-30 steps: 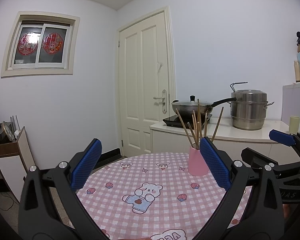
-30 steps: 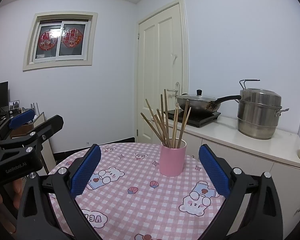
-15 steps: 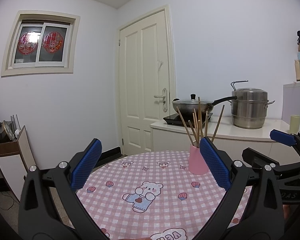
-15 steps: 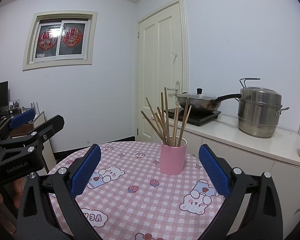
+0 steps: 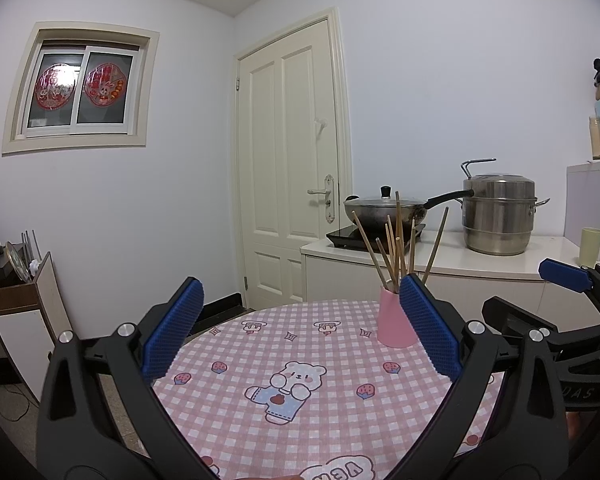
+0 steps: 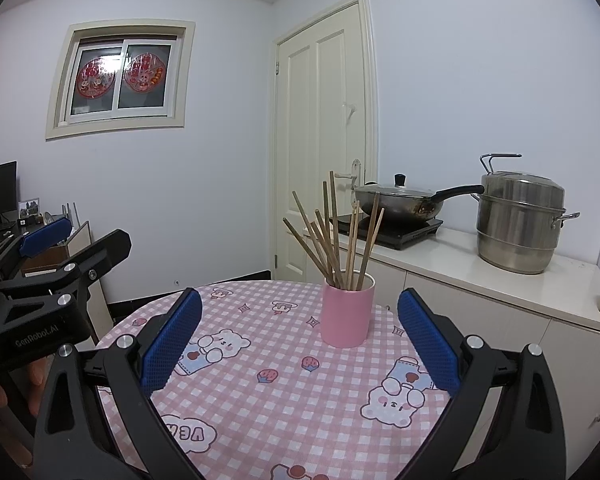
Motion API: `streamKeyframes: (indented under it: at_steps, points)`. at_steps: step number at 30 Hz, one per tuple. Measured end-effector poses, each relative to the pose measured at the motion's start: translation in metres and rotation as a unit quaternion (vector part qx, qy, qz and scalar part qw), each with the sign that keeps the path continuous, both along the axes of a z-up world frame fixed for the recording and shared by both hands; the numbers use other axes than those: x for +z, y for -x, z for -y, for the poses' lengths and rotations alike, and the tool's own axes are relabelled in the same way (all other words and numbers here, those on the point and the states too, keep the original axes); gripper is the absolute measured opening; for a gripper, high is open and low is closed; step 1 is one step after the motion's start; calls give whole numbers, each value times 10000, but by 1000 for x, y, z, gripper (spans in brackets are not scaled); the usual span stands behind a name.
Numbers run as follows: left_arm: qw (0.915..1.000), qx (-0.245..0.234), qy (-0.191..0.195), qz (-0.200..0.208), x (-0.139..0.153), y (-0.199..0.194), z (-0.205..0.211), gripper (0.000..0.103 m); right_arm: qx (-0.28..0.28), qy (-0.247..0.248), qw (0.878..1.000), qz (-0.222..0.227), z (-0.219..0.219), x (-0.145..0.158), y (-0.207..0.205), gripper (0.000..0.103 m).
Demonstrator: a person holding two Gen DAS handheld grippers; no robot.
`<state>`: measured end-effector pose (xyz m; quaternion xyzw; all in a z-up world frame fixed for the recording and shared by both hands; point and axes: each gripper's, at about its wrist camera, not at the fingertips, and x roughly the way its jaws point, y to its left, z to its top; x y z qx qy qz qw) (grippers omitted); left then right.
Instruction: Organize utensils
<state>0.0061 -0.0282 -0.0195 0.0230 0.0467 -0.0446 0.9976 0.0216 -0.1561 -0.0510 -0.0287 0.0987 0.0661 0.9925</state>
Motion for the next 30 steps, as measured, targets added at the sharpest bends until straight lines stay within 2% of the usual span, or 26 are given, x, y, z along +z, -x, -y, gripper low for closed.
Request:
streamKeyframes:
  at_steps: [30]
  points:
    - [10000,73,-46,-46,-2,-4,2,96,16,29,10000,-25,0,-3,-1,95]
